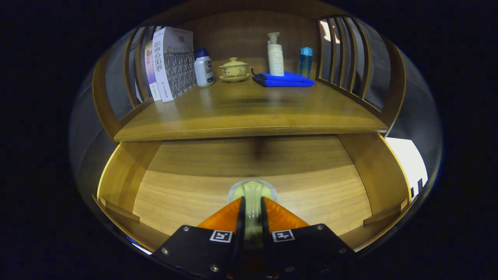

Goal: Pull open the drawer, take out the items inside it, and place them on the countertop above the cabinet.

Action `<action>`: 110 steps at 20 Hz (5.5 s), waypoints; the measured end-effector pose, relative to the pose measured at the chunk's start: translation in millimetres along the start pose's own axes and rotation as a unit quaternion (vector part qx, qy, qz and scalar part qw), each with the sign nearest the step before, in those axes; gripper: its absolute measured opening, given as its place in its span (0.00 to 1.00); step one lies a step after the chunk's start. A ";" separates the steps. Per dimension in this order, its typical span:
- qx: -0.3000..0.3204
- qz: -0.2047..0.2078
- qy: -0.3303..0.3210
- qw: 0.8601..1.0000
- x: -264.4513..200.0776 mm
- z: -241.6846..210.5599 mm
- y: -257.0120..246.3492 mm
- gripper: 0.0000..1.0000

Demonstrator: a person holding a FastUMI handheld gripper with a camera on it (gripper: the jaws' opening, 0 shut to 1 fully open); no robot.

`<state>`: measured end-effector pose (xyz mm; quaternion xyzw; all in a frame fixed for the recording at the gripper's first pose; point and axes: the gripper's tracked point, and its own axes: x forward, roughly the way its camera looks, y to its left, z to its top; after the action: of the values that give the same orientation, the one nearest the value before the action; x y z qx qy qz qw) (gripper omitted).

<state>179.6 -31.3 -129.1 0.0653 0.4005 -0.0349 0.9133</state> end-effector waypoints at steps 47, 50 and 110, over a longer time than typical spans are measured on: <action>0.014 0.000 -0.257 0.966 -47.5 201.4 -13.3 0.97; 0.014 0.000 -0.298 0.954 -81.3 198.8 -14.0 0.97; -0.059 -0.009 -0.316 0.947 -88.0 -27.6 21.7 0.95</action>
<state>102.5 -4.7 -80.9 -0.0067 0.0933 -0.0387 0.9949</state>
